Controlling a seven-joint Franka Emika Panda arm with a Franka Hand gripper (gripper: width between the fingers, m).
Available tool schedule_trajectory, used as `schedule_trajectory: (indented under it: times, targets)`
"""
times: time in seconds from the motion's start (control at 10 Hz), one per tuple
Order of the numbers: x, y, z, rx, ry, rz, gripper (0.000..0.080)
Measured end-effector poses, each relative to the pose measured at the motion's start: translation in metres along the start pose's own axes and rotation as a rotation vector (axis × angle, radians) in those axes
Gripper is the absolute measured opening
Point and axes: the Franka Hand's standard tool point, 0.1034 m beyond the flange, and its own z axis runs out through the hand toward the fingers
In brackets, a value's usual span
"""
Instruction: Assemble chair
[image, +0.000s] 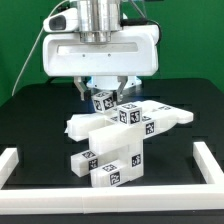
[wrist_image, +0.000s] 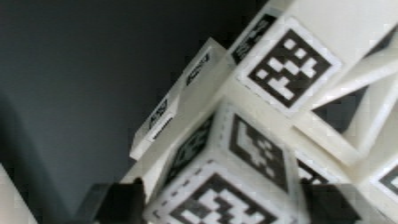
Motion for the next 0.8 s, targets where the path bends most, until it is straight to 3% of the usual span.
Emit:
schedule_trajectory:
  times: [0.1, 0.6, 0.8]
  targets:
    - [0.0005, -0.0001, -0.0001, 0.0, 0.001, 0.0, 0.0287]
    - [0.0005, -0.0002, -0.0001, 0.0, 0.001, 0.039, 0.0285]
    - [0.0002, -0.0006, 0.0002, 0.001, 0.001, 0.215, 0.0285]
